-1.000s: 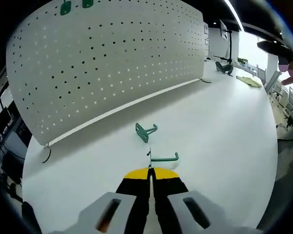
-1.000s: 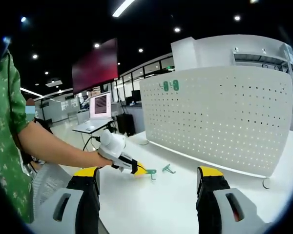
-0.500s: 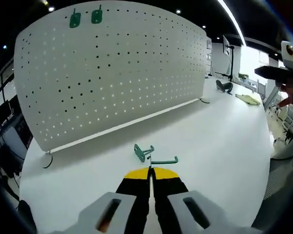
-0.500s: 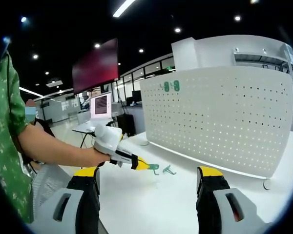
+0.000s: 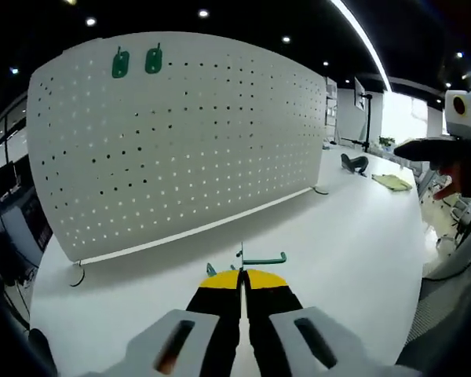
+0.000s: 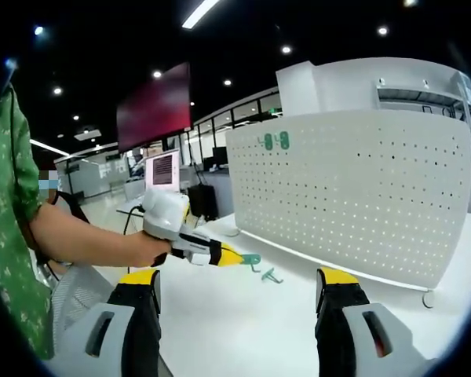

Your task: Insert the hook assembly into the mounting plate slot until the hook locks in place.

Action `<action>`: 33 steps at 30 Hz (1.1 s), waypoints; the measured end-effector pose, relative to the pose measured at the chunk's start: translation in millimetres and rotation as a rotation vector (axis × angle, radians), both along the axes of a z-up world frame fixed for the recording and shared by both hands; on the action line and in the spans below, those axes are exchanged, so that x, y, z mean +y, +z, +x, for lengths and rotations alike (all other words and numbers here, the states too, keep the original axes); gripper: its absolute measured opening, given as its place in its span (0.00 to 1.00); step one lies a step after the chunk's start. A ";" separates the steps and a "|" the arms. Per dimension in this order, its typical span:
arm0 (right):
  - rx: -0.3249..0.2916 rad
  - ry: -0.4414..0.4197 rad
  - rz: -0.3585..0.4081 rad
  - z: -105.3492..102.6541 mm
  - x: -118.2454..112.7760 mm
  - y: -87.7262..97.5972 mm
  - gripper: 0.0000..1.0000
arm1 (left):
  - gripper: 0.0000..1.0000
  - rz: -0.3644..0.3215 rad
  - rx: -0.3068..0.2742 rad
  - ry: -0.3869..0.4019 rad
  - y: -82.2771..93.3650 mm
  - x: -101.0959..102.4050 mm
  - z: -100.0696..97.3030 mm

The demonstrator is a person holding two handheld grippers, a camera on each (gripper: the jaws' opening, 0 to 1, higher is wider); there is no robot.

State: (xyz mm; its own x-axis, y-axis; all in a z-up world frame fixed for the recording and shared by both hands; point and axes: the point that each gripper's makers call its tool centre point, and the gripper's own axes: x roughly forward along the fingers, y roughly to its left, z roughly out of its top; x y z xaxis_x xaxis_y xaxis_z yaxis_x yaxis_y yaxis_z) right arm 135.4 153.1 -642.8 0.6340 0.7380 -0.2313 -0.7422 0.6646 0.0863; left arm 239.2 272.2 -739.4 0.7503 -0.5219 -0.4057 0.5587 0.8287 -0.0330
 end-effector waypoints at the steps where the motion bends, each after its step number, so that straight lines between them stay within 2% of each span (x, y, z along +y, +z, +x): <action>1: -0.001 0.000 0.000 0.1 0.1 0.4 0.83 | 0.01 -0.006 -0.005 -0.001 2.2 -0.7 0.1; 5: 0.002 -0.002 0.001 1.8 0.3 0.3 0.82 | 0.01 -0.050 -0.033 0.004 18.1 -3.5 -1.9; 11: 0.000 0.002 0.005 2.1 3.3 2.0 0.82 | 0.01 -0.079 -0.067 -0.003 35.5 -7.5 -7.4; 24: 0.003 -0.010 0.033 3.2 3.7 7.2 0.80 | 0.01 -0.131 -0.110 -0.013 58.7 -13.4 -16.8; 28: 0.007 -0.024 0.076 5.4 3.0 13.5 0.77 | 0.01 -0.142 -0.124 -0.016 65.9 -14.6 -18.8; 33: 0.011 -0.031 0.092 7.3 3.1 16.4 0.74 | 0.01 -0.159 -0.138 -0.018 73.7 -15.8 -21.7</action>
State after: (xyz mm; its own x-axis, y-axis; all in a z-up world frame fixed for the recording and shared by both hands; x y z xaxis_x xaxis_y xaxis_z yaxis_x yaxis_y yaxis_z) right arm 142.6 156.1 -626.4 0.6550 0.7361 -0.1707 -0.7198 0.6765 0.1556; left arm 217.5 256.3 -665.7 0.7829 -0.5853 -0.2110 0.5820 0.8088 -0.0845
